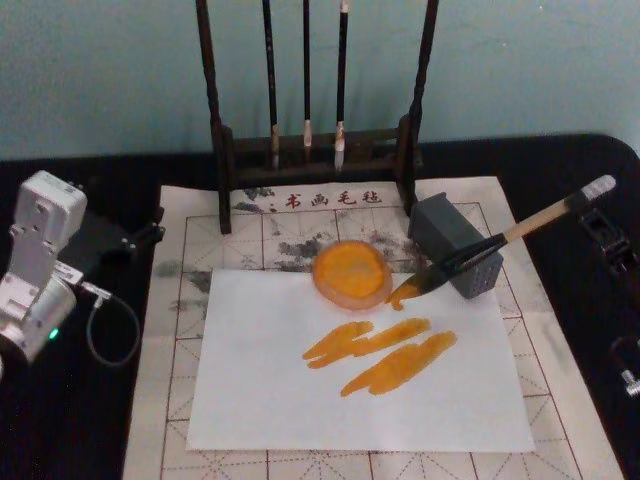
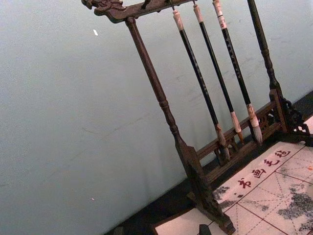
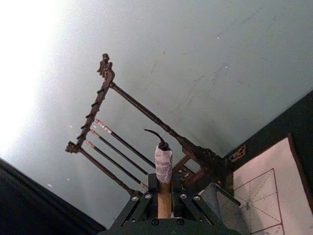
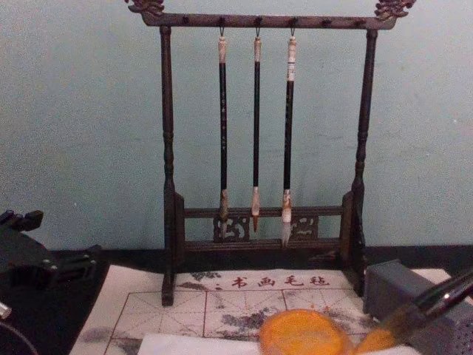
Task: Pick up the brush from the inkstone, write on the paper, then place the brush back to its original position.
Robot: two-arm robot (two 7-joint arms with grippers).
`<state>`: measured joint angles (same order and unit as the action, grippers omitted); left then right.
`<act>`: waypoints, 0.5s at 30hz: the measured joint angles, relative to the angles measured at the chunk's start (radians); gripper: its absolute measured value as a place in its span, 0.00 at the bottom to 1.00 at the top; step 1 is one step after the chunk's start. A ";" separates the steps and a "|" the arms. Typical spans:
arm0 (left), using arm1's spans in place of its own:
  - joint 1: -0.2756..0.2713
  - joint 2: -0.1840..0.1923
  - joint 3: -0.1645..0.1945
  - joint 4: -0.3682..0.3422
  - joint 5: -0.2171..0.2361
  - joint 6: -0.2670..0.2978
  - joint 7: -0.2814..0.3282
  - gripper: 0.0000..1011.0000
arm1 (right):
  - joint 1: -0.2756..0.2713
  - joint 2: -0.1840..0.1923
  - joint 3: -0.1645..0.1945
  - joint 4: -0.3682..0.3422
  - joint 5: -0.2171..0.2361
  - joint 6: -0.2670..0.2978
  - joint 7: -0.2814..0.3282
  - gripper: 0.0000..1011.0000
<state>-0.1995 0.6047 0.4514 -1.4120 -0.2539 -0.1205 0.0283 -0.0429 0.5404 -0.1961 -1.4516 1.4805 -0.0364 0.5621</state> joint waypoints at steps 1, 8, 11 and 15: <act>0.000 0.000 0.000 0.000 0.000 0.000 0.000 0.99 | 0.010 -0.007 -0.004 0.010 0.010 0.003 0.002 0.18; 0.000 0.000 0.000 0.000 0.000 0.000 0.000 0.99 | 0.061 -0.035 -0.024 0.062 0.044 0.017 0.003 0.18; 0.000 0.000 0.000 0.000 0.000 0.000 0.000 0.99 | 0.084 -0.046 -0.033 0.088 0.059 0.025 0.006 0.18; 0.000 0.000 0.000 0.000 0.000 0.000 0.000 0.99 | 0.120 -0.068 -0.048 0.134 0.075 0.031 0.013 0.18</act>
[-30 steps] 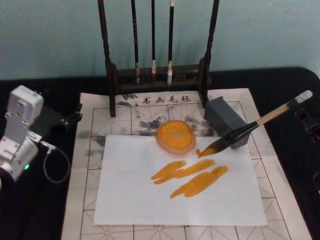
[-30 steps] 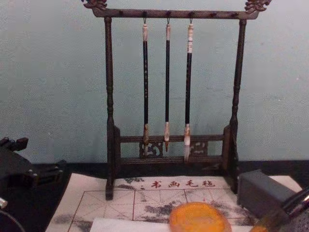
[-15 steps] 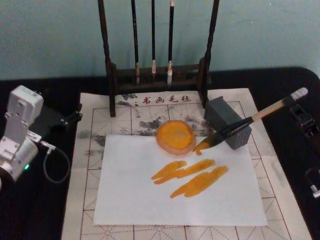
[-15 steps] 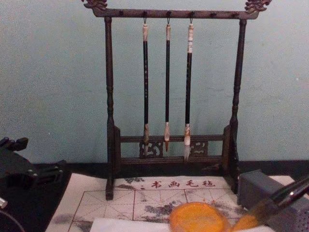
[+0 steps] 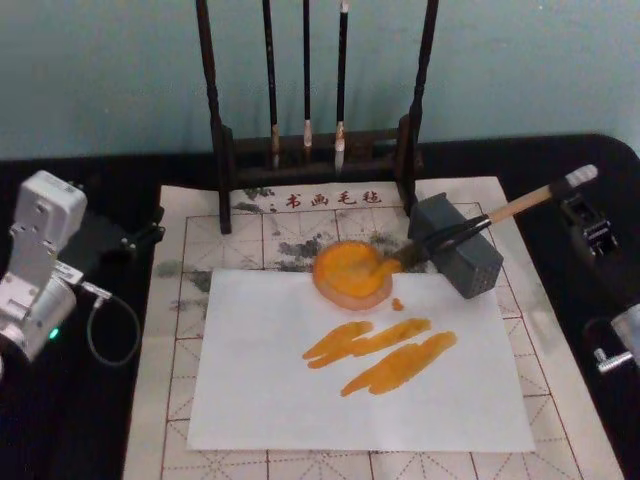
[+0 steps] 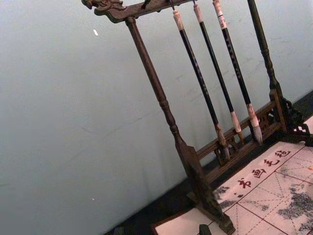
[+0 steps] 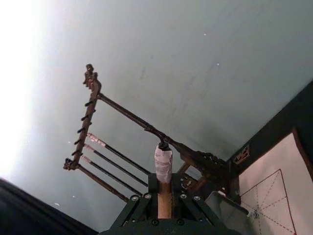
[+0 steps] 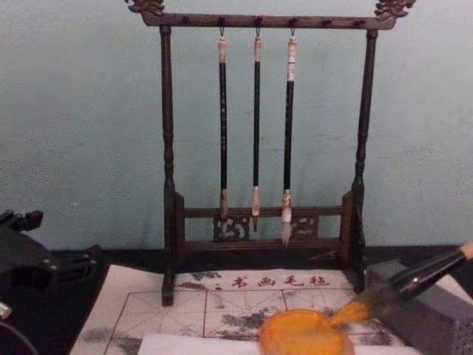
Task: Pick up the brush from the inkstone, write on the paper, then place the brush back to its original position.
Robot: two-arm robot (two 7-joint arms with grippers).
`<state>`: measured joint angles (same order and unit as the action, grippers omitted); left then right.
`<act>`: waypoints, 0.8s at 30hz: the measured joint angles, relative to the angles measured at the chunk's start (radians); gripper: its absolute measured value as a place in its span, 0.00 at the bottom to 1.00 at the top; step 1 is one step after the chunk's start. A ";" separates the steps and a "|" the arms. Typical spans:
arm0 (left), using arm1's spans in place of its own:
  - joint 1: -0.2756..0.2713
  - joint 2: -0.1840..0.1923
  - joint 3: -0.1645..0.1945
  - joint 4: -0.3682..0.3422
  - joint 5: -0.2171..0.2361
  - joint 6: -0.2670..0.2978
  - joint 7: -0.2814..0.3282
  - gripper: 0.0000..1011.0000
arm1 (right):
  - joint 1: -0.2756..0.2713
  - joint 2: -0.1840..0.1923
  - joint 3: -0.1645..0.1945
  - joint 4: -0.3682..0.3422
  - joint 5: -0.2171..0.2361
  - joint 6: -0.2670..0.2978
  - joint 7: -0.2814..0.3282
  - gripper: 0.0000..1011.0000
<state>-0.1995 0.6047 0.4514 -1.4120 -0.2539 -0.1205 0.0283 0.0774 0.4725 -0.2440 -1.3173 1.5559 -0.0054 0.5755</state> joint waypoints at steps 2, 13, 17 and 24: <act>0.000 0.000 0.000 0.000 0.000 0.000 0.000 0.99 | 0.011 -0.007 -0.005 0.014 0.003 0.000 0.001 0.18; 0.000 0.000 0.000 0.000 0.000 0.000 0.000 0.99 | 0.093 -0.065 -0.036 0.131 0.011 0.003 0.001 0.18; 0.000 0.000 0.000 0.000 0.000 0.000 0.000 0.99 | 0.120 -0.083 -0.045 0.167 0.004 0.005 0.001 0.18; 0.000 0.000 0.000 0.000 0.000 0.000 0.000 0.99 | 0.159 -0.108 -0.057 0.222 -0.011 0.018 0.007 0.18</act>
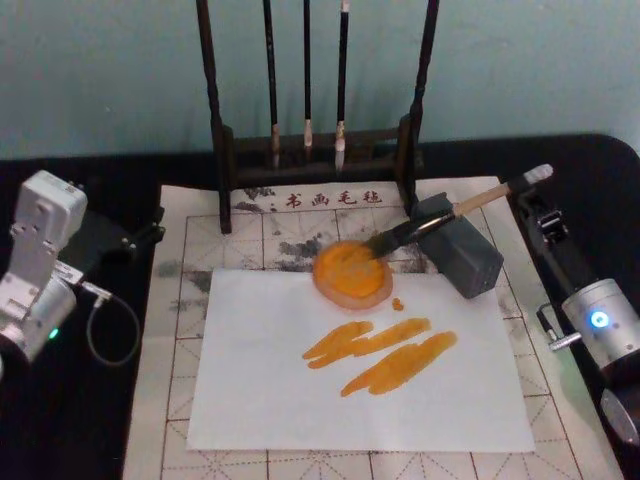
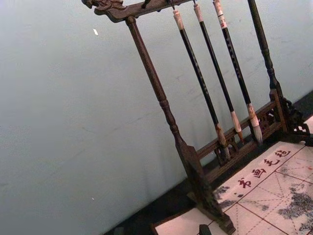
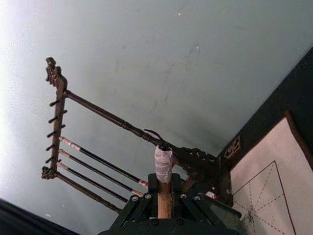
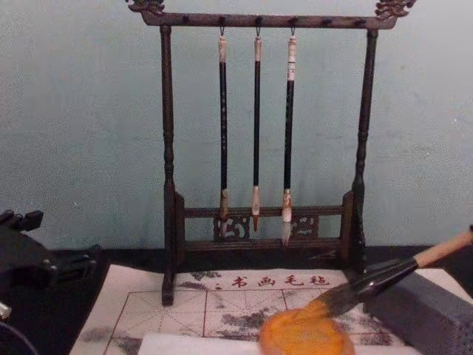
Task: Pick up the brush from the inkstone, write on the paper, then place the brush back to its original position.
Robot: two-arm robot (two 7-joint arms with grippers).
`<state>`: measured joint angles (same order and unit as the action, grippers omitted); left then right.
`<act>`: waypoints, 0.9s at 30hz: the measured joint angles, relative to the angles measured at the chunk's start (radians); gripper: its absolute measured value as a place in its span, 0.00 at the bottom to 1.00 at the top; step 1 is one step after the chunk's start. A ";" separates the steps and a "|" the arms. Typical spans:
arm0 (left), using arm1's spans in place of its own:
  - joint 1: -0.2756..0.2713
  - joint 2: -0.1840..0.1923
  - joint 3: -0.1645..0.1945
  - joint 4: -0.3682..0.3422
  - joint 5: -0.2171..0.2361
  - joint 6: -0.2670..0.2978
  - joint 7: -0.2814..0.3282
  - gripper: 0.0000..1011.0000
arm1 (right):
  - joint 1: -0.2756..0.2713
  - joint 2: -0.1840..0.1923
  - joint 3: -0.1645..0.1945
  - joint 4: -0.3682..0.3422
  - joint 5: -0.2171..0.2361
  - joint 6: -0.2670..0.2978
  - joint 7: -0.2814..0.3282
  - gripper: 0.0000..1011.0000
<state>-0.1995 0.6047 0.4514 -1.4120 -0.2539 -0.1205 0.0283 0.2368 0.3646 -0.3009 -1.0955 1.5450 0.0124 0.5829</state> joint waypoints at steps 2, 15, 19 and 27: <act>0.000 0.000 0.000 0.000 0.000 0.000 0.000 0.99 | 0.005 -0.003 -0.001 0.007 -0.003 0.003 0.000 0.18; 0.000 0.000 0.000 0.000 0.000 0.000 0.000 0.99 | 0.042 -0.031 -0.004 0.066 -0.024 0.015 0.000 0.18; 0.000 0.000 0.000 0.000 0.000 0.000 0.000 0.99 | 0.048 -0.039 -0.002 0.081 -0.029 0.020 0.000 0.18; 0.000 0.000 0.000 0.000 0.000 0.000 0.000 0.99 | 0.055 -0.048 0.002 0.097 -0.042 0.024 -0.003 0.18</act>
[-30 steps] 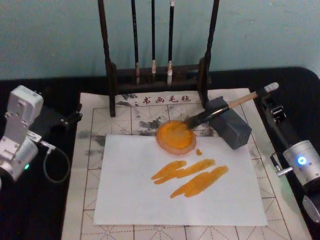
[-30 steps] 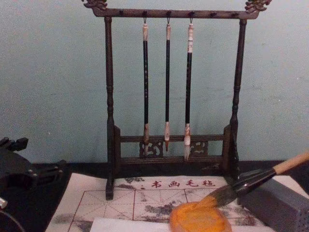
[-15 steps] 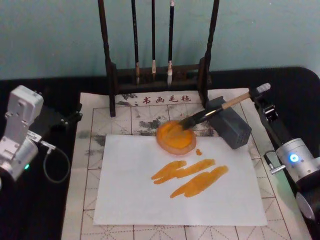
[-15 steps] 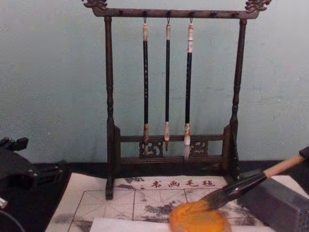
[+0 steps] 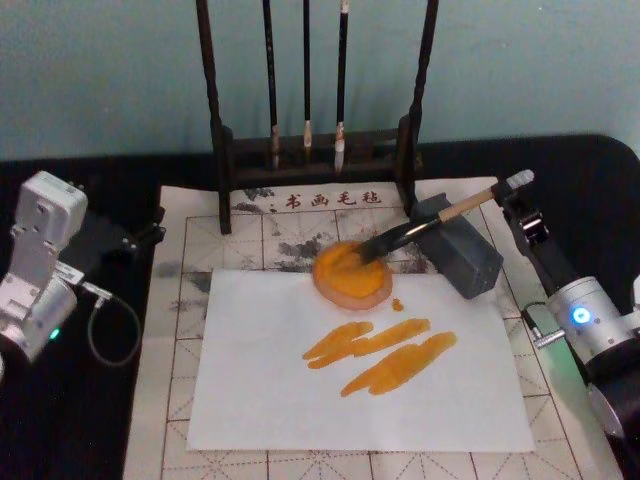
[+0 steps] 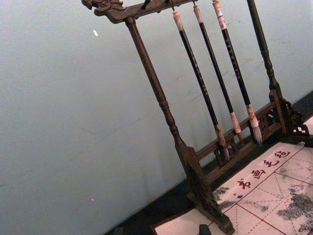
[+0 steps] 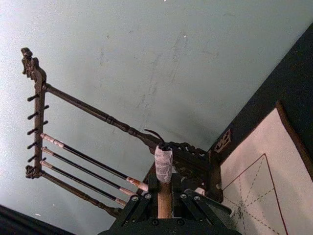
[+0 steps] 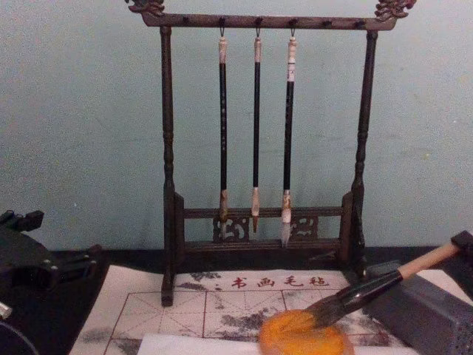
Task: Pick up the brush from the inkstone, write on the paper, then place the brush back to its original position.
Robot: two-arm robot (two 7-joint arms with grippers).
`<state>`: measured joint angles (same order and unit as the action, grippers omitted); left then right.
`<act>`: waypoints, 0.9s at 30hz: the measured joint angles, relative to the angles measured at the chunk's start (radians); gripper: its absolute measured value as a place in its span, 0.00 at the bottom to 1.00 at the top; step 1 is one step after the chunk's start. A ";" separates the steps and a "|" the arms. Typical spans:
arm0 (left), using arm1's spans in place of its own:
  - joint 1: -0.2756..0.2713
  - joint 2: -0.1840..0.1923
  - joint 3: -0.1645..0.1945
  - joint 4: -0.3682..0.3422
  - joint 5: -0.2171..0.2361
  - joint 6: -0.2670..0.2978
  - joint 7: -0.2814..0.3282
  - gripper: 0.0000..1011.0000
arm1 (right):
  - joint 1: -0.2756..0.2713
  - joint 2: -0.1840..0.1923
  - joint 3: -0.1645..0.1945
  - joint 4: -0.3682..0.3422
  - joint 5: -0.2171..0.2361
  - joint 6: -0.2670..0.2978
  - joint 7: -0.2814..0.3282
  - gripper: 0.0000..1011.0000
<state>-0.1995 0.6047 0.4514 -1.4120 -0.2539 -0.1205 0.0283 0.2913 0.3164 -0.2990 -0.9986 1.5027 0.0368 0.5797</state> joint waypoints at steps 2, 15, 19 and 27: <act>0.000 0.000 0.000 0.000 0.000 0.000 0.000 0.99 | 0.003 -0.003 0.000 0.006 -0.005 0.001 -0.001 0.18; 0.000 0.000 0.000 0.000 0.000 0.000 0.000 0.99 | 0.005 -0.012 0.008 0.016 -0.022 0.009 -0.004 0.18; 0.000 0.000 0.000 0.000 0.000 0.000 0.000 0.99 | 0.003 -0.012 0.011 0.014 -0.024 0.010 -0.004 0.18; 0.000 0.000 0.000 0.000 0.000 0.000 0.000 0.99 | 0.000 -0.014 0.014 0.011 -0.028 0.014 -0.004 0.18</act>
<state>-0.1995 0.6047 0.4513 -1.4120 -0.2539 -0.1205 0.0283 0.2917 0.3028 -0.2852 -0.9872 1.4743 0.0506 0.5758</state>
